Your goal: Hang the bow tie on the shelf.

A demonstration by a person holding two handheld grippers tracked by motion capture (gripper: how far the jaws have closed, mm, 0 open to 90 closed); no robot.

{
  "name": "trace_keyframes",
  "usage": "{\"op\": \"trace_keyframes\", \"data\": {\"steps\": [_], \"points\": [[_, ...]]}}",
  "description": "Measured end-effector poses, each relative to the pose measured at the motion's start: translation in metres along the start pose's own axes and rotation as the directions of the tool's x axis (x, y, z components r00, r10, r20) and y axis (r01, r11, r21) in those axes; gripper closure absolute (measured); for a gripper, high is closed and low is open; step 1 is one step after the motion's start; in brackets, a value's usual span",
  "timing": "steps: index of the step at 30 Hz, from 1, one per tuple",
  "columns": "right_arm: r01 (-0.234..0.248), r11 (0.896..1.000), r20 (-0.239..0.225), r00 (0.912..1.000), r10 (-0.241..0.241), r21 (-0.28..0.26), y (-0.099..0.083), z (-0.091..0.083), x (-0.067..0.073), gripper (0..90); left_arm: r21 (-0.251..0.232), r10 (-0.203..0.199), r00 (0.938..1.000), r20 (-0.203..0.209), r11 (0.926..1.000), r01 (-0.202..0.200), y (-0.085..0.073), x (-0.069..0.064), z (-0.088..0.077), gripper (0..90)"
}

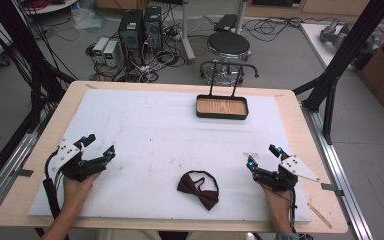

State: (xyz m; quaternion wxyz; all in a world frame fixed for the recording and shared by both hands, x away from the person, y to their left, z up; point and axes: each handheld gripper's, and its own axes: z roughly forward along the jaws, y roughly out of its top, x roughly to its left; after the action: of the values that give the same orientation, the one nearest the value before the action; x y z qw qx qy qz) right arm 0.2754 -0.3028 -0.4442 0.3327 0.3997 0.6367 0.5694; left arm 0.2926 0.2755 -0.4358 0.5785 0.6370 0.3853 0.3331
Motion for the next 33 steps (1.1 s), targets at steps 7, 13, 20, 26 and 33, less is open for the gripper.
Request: {"op": "trace_keyframes", "data": {"steps": [7, 13, 20, 26, 33], "points": [[-0.013, 1.000, -0.007, 0.9999, 0.013, 0.003, -0.0003, -0.0011, 0.0001, 11.1, 0.006, -0.008, 1.0000, -0.003, 0.9999, 0.008, -0.0002, 0.0003, 0.0010, 17.0], [-0.008, 1.000, -0.007, 0.9999, 0.008, 0.005, -0.0003, -0.0009, 0.0002, 11.1, 0.008, -0.012, 0.9999, -0.002, 0.9999, 0.012, -0.0005, 0.0002, 0.0020, 17.1], [0.006, 1.000, -0.012, 0.9999, -0.006, 0.009, -0.0003, 0.0004, 0.0017, 11.2, 0.011, -0.018, 0.9998, -0.004, 0.9998, 0.018, -0.0004, 0.0006, 0.0003, 17.1], [0.028, 0.999, -0.018, 0.9995, -0.028, 0.017, -0.0004, 0.0009, 0.0034, 11.2, 0.018, -0.008, 1.0000, -0.001, 0.9998, 0.008, -0.0005, -0.0001, 0.0017, 17.5], [0.038, 0.999, -0.030, 0.9989, -0.037, 0.028, -0.0003, 0.0016, 0.0054, 11.4, 0.012, -0.016, 0.9999, -0.004, 0.9998, 0.016, -0.0008, 0.0003, 0.0023, 17.5]]}}
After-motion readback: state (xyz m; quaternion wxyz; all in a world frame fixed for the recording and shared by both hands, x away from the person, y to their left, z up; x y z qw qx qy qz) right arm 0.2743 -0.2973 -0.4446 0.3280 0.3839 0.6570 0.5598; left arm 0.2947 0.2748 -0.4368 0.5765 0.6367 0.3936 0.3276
